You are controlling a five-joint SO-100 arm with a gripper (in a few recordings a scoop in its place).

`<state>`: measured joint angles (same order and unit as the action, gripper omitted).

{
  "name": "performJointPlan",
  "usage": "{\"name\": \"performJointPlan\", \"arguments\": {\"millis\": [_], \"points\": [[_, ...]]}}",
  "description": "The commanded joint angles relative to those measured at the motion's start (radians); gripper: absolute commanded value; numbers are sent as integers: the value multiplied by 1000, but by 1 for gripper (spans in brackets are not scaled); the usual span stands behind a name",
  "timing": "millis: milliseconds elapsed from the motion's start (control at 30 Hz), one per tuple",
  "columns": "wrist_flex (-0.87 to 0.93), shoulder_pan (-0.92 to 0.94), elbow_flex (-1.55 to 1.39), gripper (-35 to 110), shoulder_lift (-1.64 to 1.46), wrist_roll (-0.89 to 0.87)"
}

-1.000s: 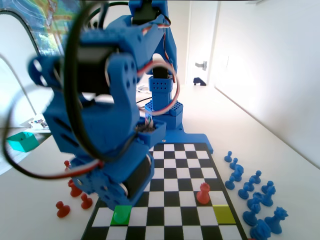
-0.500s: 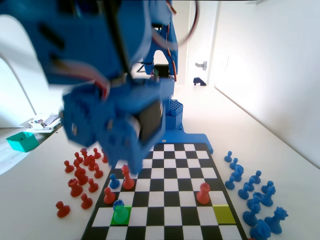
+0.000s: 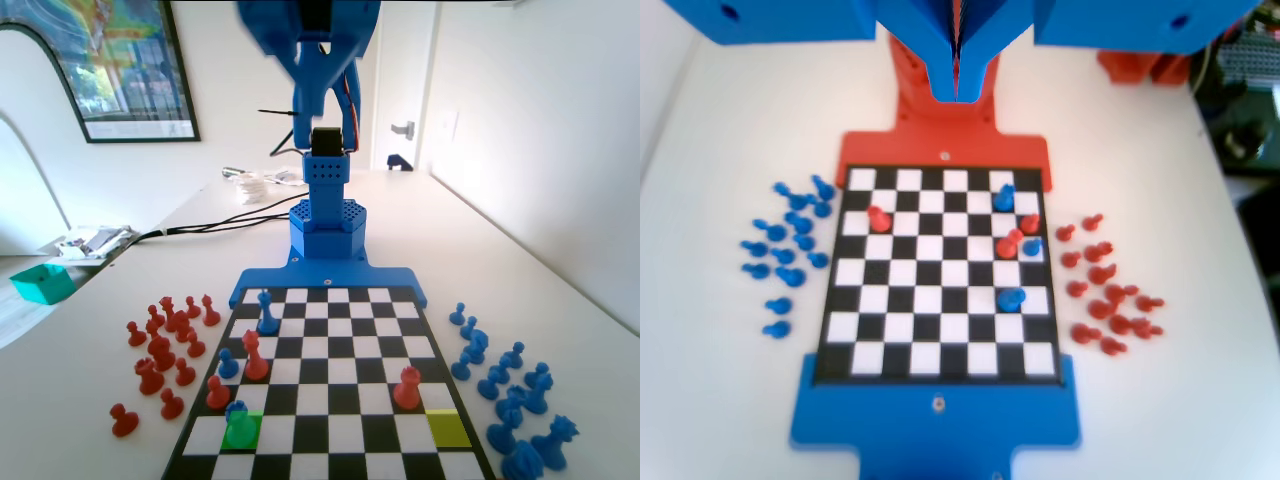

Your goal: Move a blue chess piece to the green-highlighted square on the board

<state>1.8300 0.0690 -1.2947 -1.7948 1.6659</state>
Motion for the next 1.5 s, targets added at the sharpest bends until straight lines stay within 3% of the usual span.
{"name": "performJointPlan", "arguments": {"millis": [0,233,700,1000,1467], "points": [[21,-9,-121,1,-330,54],[21,-18,-400,1,-653,152],[-114,-84,-802,1,-1048,164],[-241,-72,-877,1,-1195,127],[-258,-40,-882,6,-1261,121]]}}
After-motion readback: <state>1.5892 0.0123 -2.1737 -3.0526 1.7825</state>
